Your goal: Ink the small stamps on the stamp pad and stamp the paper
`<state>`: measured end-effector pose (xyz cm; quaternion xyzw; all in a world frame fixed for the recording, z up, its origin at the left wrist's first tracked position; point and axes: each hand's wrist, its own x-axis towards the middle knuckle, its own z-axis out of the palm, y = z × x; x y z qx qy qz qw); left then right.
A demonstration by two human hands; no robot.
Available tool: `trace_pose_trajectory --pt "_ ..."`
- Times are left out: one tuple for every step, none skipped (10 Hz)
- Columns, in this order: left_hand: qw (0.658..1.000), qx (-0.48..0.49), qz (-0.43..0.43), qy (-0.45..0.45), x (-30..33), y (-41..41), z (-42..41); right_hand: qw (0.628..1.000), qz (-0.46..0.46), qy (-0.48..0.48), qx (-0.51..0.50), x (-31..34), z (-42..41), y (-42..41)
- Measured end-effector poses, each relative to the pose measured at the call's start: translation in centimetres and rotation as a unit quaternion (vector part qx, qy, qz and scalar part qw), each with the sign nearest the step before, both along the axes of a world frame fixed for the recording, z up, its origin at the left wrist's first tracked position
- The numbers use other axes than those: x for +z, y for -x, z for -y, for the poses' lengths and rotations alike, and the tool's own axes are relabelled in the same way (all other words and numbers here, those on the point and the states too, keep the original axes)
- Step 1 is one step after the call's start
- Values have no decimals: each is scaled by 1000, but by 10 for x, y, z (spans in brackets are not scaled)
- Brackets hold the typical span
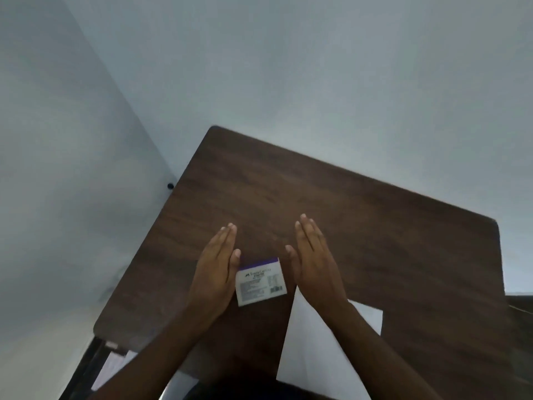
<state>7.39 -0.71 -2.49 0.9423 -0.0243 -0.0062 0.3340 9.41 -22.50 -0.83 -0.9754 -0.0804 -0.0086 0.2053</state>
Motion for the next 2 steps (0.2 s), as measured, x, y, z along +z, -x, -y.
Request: trace_pose_trajectory --pt "992 -65 110 -21 45 -50 8 997 78 -5 7 45 15 -33" --pt "974 -89 203 -41 110 -103 16 983 183 -3 -13 107 34 -68"
